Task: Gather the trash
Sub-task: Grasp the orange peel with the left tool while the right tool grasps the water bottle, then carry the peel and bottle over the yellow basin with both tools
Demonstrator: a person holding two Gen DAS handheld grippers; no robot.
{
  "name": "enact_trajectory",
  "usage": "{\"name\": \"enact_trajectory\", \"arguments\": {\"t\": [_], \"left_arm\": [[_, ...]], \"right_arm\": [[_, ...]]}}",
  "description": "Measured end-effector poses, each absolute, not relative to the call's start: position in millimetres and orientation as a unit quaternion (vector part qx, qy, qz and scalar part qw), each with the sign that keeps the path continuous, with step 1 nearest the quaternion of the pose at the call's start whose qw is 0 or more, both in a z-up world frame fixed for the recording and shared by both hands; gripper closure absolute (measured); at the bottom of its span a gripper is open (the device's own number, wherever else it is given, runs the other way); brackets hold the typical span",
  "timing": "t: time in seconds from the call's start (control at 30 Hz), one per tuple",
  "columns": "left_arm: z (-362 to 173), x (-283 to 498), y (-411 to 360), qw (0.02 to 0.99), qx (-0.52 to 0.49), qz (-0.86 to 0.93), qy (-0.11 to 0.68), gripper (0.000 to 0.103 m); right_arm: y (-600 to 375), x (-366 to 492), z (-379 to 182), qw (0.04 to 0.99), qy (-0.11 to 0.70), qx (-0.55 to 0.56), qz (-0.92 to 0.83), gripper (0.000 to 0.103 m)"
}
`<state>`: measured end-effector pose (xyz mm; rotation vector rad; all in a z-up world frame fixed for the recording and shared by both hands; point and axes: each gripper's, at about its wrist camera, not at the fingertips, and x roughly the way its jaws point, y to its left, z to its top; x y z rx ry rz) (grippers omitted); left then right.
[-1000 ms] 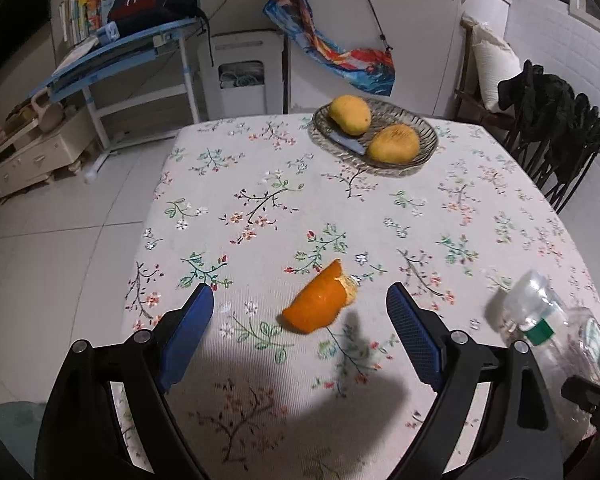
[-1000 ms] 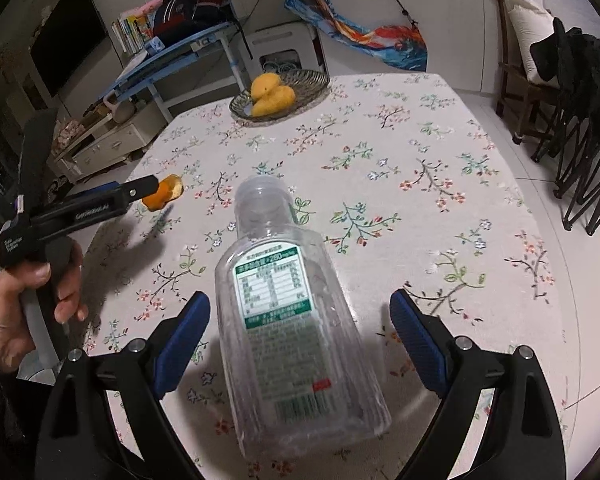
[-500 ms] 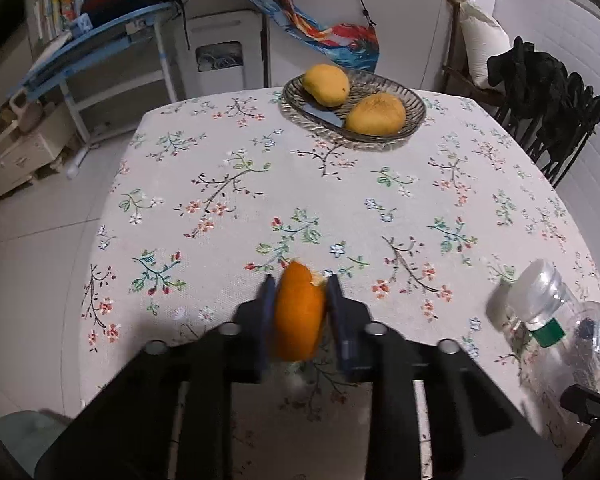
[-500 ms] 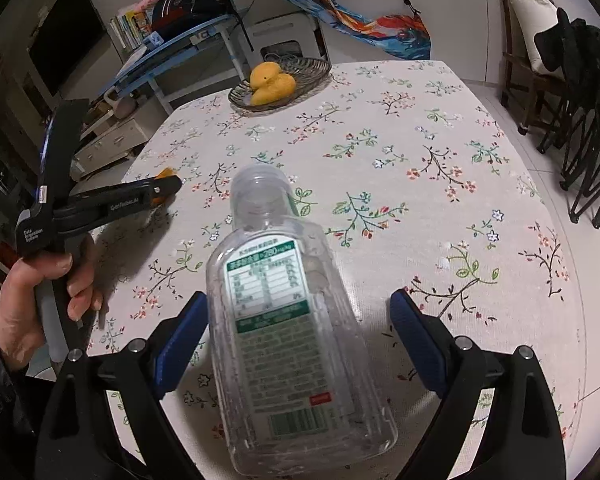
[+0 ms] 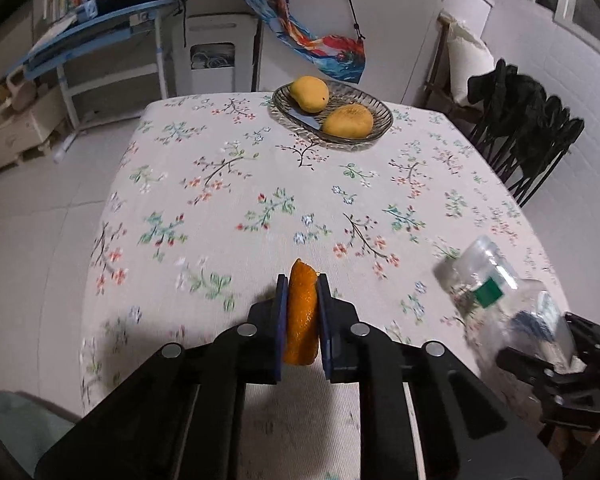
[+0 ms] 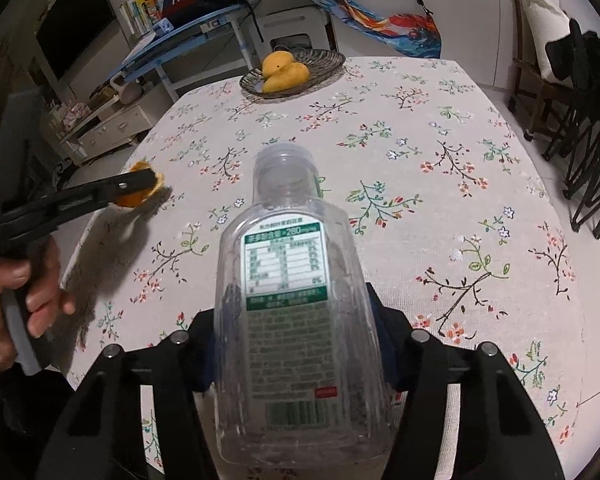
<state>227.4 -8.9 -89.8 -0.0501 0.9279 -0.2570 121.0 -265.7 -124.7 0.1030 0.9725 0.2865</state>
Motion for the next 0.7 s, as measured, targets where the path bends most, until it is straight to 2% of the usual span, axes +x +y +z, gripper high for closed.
{"name": "enact_trajectory", "arguments": {"t": [0.17, 0.5, 0.7], "left_arm": [[-84, 206, -3, 0.886, -0.046, -0.128, 0.443, 0.090], [-71, 144, -21, 0.901, -0.036, -0.127, 0.414, 0.090], [-69, 108, -25, 0.906, -0.034, -0.126, 0.402, 0.090]], "right_arm": [[-267, 117, -122, 0.873, 0.460, 0.065, 0.149, 0.047], [-292, 110, -120, 0.858, 0.448, 0.182, 0.173, 0.047], [-290, 91, -112, 0.860, 0.433, 0.198, 0.183, 0.047]]}}
